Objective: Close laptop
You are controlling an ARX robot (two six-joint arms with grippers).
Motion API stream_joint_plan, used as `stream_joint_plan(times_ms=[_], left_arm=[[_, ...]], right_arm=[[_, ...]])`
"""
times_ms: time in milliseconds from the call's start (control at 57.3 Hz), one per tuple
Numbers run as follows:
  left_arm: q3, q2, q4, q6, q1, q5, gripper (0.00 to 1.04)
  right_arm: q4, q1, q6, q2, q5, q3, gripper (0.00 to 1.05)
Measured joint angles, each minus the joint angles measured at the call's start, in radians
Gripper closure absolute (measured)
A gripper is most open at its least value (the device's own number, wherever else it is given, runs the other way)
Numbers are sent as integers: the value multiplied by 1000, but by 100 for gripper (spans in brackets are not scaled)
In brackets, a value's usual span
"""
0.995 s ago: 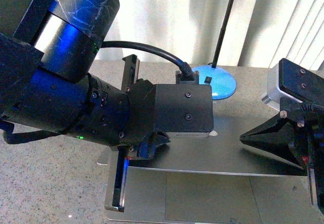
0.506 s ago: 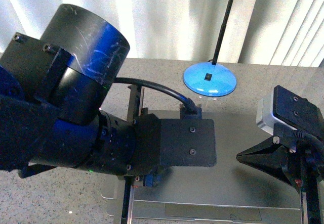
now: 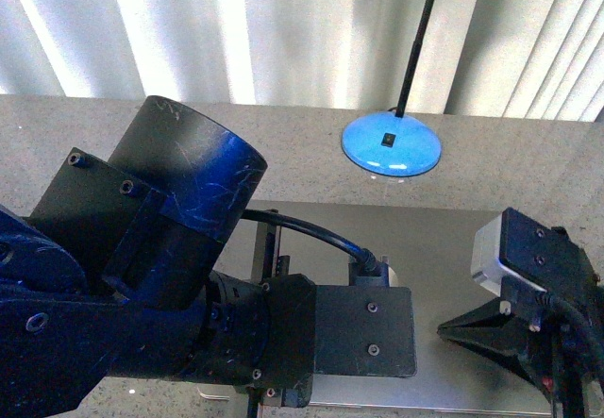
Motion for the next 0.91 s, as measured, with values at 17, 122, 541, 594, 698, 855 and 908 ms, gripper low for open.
stream_joint_plan(times_ms=[17,122,541,594,698,855,908], left_arm=[[0,0,0,0,0,0,101],[0,0,-1,0,1,2,101],[3,-70,-26,-13,29,3,101],[3,-99,-10,-29,38,8,101],[3,-187,30,-87,65,37,101],[-24,-332,101,-175,117,62,101],[-42,-381,122,-206,140,61,101]], right_arm=[[2,0,0,3,-1,-1,102],[7,0,3,3,-1,-2,102],[-7,-13,23,-50,-2,-1,102],[14,-18,39,-71,-1,-1,102],[93,-32,87,-118,11,-1,102],[211,-48,146,-186,58,-17,102],[265,-54,172,-211,85,-31,102]])
